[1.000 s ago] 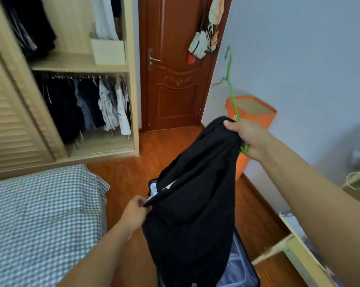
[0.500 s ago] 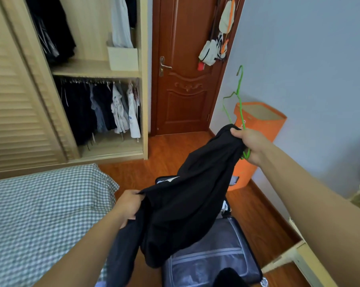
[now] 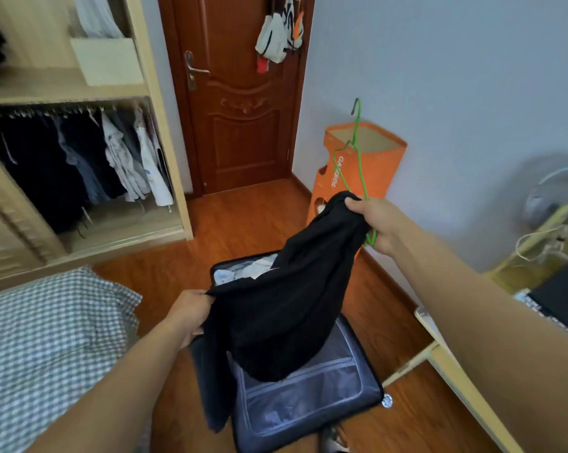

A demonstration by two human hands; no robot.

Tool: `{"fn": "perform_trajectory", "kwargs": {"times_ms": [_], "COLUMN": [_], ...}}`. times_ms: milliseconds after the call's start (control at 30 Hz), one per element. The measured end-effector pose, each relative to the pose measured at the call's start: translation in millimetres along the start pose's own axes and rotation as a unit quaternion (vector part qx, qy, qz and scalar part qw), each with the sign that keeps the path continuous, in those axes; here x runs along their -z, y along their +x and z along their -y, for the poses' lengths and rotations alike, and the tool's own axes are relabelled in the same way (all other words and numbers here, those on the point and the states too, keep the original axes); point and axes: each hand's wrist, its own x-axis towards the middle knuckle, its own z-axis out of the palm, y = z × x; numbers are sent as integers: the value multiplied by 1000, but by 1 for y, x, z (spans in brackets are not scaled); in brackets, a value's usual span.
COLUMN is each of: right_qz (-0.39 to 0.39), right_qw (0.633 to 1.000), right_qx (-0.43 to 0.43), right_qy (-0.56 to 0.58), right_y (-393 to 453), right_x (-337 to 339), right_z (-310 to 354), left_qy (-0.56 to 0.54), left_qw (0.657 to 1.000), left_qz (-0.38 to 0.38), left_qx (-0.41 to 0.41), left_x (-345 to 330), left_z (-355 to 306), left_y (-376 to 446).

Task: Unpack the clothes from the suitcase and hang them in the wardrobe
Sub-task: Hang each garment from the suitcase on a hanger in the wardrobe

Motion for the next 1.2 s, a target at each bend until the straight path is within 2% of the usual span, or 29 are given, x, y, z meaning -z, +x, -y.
{"fn": "perform_trajectory", "kwargs": {"times_ms": [167,367,500,667,733,767,800,833,900,967,1000,1067,1200], "right_qz": [-7,58,82,37,-19,-49,-79,-97,-98,-67,-49,-19,8], "right_qw": [1000,997,992,997,995,989,984,982,985,991,992,990,986], "right_qx": [-30,-41,-69,-61,-23,4,27,42,60,68,72,82,97], "right_qy": [-6,-31,-63,-35,-100,-139,-158,-158,-127,-97,-97,-111,-139], "right_y": [44,104,122,118,119,116,115,114,109,103,102,99,90], "right_x": [46,92,113,124,126,125,126,126,119,103,93,75,57], "right_z": [-6,-9,-20,-32,-38,-38,-38,-36,-28,-20,-19,-21,-22], "left_qy": [-9,-50,-68,-54,0,45,98,149,254,308,312,305,256], "left_qw": [1000,991,989,991,992,994,994,987,935,893,892,911,960], "left_qz": [-19,-121,-131,-123,-125,-99,-36,62,246,325,324,275,106], "left_qx": [7,6,29,-4,-25,-32,-35,-20,30,40,35,26,46], "left_x": [-55,-110,-139,-144,-127,-115,-103,-90,-68,-60,-58,-58,-54], "left_z": [-10,-24,-25,-25,-24,-21,-20,-19,-17,-13,-11,-10,-7], "left_y": [22,39,40,45,49,49,46,41,27,16,13,7,10]}}
